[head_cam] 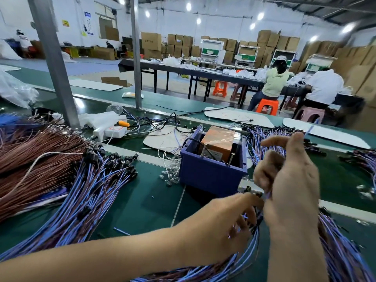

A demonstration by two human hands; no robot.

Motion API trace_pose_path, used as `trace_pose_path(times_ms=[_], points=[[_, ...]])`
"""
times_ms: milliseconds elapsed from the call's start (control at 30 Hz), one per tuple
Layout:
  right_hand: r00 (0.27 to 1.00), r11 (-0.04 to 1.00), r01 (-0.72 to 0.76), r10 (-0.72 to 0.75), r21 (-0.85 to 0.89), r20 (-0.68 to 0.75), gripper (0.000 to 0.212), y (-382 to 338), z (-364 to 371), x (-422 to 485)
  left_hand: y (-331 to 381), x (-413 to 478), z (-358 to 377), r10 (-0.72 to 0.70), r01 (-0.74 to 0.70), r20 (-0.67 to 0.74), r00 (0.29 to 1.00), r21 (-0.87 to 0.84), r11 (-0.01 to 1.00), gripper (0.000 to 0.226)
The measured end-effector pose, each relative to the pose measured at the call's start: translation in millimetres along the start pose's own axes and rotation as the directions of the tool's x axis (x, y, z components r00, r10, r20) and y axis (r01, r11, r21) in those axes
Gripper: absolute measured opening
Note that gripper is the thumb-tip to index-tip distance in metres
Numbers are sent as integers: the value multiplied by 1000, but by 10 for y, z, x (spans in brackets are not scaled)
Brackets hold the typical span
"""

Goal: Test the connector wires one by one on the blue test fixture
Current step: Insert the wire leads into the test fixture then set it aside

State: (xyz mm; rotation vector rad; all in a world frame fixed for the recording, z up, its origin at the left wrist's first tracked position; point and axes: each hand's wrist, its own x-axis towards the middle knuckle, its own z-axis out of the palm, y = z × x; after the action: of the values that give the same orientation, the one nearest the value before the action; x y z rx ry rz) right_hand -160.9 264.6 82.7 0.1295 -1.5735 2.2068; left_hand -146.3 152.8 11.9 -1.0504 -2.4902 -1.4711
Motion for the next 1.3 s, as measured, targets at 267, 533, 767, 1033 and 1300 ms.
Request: trace_pose_path(times_ms=[267, 533, 767, 1033, 1300], points=[[969, 944, -96, 161, 317, -187, 48, 105, -102, 166, -155, -363, 145, 73, -103, 179, 981, 163, 981, 80], [948, 852, -143, 264, 503, -177, 40, 112, -225, 219, -282, -370, 275, 162, -410, 445, 881, 545, 731, 28], [945, 855, -169, 282, 490, -166, 39, 145, -236, 257, -223, -485, 232, 128, -500, 554, 823, 598, 626, 31], [947, 855, -230, 307, 464, -96, 40, 207, -245, 278, -245, -404, 321, 248, -702, 695, 675, 502, 505, 18], [957, 930, -289, 287, 228, 40, 39, 257, -294, 304, -425, -140, 7, -381, 313, -168, 909, -328, 891, 19]])
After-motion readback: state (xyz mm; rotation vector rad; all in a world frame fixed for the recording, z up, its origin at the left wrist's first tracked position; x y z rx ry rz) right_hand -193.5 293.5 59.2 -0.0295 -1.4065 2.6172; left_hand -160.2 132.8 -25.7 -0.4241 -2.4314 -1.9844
